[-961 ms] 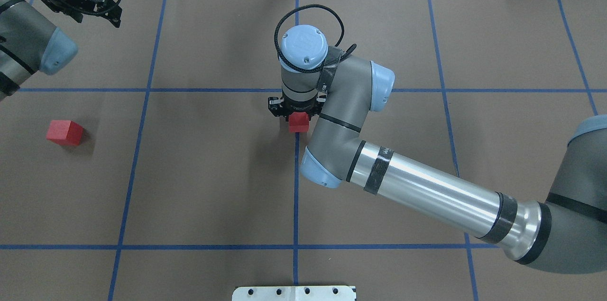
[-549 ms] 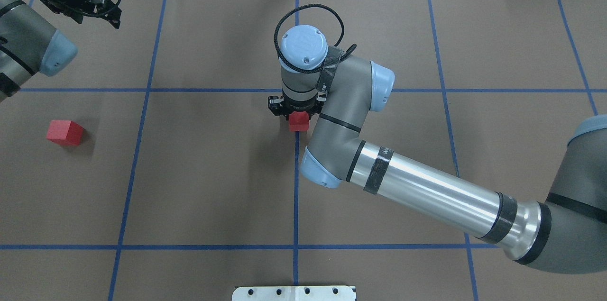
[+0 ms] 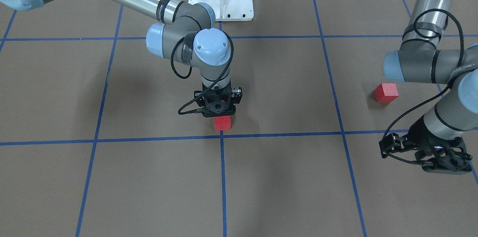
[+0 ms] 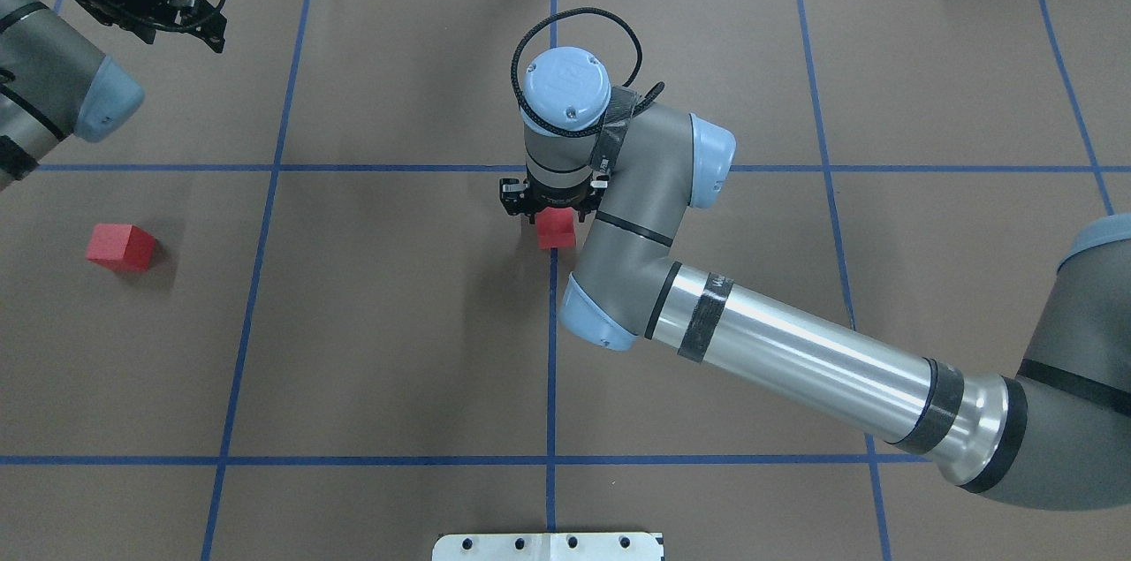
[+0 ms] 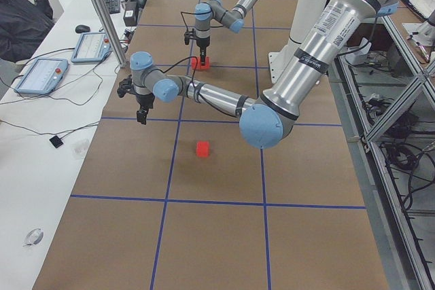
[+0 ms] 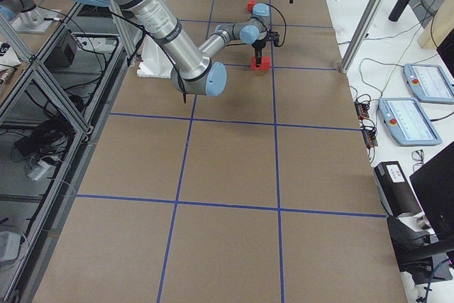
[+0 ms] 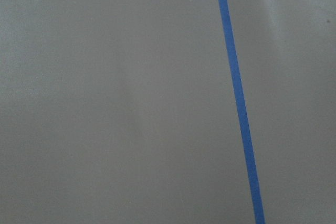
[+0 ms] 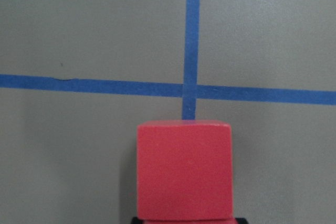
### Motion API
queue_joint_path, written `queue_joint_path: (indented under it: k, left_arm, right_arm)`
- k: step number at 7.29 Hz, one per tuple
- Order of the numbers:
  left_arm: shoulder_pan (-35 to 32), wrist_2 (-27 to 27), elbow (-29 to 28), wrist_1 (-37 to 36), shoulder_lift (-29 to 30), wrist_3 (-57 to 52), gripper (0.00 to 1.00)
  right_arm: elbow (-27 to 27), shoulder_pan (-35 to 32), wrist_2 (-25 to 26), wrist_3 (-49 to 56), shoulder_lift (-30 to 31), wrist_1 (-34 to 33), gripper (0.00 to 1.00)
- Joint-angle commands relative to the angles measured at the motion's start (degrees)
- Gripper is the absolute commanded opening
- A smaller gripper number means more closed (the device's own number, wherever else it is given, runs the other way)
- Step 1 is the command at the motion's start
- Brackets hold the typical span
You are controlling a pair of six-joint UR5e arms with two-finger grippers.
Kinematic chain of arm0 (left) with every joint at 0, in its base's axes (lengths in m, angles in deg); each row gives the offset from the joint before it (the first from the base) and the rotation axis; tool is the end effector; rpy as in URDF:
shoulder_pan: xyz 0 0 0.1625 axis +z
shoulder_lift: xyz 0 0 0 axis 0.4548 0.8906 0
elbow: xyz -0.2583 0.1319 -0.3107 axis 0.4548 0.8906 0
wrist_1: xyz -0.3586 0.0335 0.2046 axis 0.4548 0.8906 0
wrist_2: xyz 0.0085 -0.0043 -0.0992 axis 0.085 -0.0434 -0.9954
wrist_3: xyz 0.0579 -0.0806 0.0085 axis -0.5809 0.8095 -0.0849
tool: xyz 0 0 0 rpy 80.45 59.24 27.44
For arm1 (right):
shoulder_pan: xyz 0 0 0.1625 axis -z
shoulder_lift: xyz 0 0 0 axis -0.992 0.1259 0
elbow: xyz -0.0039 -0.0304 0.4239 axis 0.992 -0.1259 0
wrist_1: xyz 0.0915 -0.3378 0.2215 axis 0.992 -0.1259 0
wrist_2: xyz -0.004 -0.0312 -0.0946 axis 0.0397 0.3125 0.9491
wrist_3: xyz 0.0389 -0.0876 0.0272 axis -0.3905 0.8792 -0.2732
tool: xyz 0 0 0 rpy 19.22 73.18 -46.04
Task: Form red blocks into L shape at center
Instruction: 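Lower the red cube beside the placed cube and align it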
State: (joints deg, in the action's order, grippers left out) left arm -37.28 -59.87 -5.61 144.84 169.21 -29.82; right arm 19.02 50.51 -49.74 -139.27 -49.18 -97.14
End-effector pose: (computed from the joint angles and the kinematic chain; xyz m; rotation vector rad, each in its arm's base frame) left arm 0.2467 -0.6966 0.4363 0.2205 0.7554 0.0548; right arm -0.6265 -0.5129 0.1995 0.0679 -0.8048 -0.0204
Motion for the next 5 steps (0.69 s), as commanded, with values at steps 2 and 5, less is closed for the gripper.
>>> queue_joint_path:
  k: [2, 5]
  left_arm:
    - [0.00, 0.00, -0.03, 0.01, 0.01, -0.02, 0.99]
    - [-0.26, 0.00, 0.06, 0.01, 0.10, 0.33, 1.00]
  right_arm:
    - [0.00, -0.35, -0.09, -0.17, -0.03, 0.07, 0.74]
    - [3.06, -4.11, -5.24, -0.44, -0.04, -0.72, 0.98]
